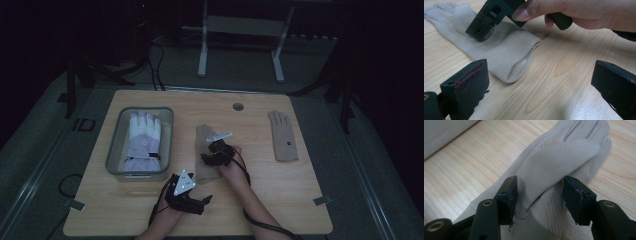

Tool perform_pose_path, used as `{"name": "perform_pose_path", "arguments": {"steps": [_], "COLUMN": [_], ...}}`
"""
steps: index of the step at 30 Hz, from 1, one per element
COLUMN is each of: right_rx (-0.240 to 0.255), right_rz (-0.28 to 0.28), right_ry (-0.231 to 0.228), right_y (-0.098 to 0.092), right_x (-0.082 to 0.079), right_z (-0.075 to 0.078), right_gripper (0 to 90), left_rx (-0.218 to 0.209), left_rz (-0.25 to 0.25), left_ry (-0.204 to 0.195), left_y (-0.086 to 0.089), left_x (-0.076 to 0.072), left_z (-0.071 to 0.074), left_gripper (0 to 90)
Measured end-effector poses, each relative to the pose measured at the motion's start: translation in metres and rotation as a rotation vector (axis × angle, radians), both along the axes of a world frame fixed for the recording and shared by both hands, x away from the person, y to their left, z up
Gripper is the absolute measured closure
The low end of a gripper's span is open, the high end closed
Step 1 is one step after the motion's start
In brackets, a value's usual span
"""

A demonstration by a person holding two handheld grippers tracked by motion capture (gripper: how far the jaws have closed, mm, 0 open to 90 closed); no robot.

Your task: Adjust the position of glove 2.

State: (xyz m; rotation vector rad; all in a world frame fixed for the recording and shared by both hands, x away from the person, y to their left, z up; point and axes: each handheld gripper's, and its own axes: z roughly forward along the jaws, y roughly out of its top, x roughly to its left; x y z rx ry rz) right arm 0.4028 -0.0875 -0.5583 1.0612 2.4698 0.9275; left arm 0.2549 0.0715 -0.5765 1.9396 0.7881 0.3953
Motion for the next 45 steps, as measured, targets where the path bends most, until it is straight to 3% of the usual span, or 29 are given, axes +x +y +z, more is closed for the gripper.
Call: {"name": "perform_pose_path", "arguments": {"steps": [6,11,16,23,28,34,39,45], "right_rx": [0.029,0.073,0.083,0.080,0.092,0.082,0.070,0.054], "right_rz": [-0.025,-0.027,-0.042,-0.118,-0.210,-0.291,-0.353,-0.386], "right_ry": [0.010,-0.033,-0.091,-0.150,-0.141,-0.124,-0.112,-0.114], "right_y": [-0.001,-0.017,-0.049,-0.110,-0.154,-0.193,-0.217,-0.235], "right_x": [0.001,-0.004,-0.006,0.003,0.011,0.022,0.036,0.055], "right_z": [0.005,0.027,0.052,0.073,0.074,0.063,0.058,0.056], "right_gripper": [45.5,45.7,45.7,45.8,46.2,46.1,46.1,45.3], "left_rx": [-0.005,-0.007,-0.006,-0.012,-0.011,-0.014,-0.013,-0.012], "left_rz": [-0.002,-0.002,0.000,0.003,0.004,0.006,0.007,0.007], "left_ry": [0.002,0.004,0.002,0.007,0.011,0.012,0.014,0.017], "left_y": [0.000,0.001,0.001,0.001,0.001,0.001,0.001,0.001], "left_x": [0.000,0.000,0.000,0.000,0.000,0.001,0.001,0.001], "left_z": [0.000,0.000,0.000,0.000,0.000,0.000,0.000,0.000], "left_gripper": [1.8,1.8,1.8,1.9,1.9,1.8,1.9,1.9]}}
